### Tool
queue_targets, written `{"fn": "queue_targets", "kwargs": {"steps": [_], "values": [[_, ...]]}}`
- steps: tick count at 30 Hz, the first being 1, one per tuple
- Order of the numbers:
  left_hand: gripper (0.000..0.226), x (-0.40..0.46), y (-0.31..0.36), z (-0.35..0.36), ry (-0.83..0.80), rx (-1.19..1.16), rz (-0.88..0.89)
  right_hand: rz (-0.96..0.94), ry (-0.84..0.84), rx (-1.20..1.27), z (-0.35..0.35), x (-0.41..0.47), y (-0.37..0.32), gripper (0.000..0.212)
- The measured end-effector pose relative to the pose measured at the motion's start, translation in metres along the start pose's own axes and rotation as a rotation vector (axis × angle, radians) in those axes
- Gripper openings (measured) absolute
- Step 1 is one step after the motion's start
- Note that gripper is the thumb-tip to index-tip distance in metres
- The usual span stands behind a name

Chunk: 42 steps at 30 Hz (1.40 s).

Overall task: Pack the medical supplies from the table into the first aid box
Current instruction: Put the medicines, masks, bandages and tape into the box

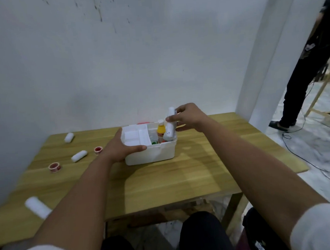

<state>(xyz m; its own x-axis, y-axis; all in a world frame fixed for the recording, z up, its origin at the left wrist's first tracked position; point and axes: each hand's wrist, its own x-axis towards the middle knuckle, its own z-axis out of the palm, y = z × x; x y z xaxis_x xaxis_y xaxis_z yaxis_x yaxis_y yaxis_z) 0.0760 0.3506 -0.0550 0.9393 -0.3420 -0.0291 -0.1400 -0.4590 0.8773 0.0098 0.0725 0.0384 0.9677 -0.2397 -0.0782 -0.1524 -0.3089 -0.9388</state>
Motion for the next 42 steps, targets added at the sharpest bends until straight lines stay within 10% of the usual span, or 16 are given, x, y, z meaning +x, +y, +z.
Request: {"fn": "queue_targets", "kwargs": {"steps": [6,11,25,32,42], "values": [[0.120,0.003,-0.006,-0.002,-0.016,0.006,-0.013,-0.031,0.133,0.027,0.017,0.008,0.014,0.048],[0.121,0.005,-0.010,-0.003,0.000,0.031,0.016,-0.243,0.220,-0.434,0.032,0.008,0.027,0.043],[0.106,0.006,-0.009,-0.001,0.007,-0.009,0.062,-0.311,0.061,-0.452,0.046,0.005,0.048,0.052],[0.112,0.008,-0.011,-0.001,0.002,0.001,0.036,-0.328,0.080,-0.353,0.037,0.009,0.053,0.013],[0.124,0.008,-0.013,-0.002,0.003,0.030,0.037,-0.300,0.158,-0.838,0.040,0.002,0.059,0.033]]}}
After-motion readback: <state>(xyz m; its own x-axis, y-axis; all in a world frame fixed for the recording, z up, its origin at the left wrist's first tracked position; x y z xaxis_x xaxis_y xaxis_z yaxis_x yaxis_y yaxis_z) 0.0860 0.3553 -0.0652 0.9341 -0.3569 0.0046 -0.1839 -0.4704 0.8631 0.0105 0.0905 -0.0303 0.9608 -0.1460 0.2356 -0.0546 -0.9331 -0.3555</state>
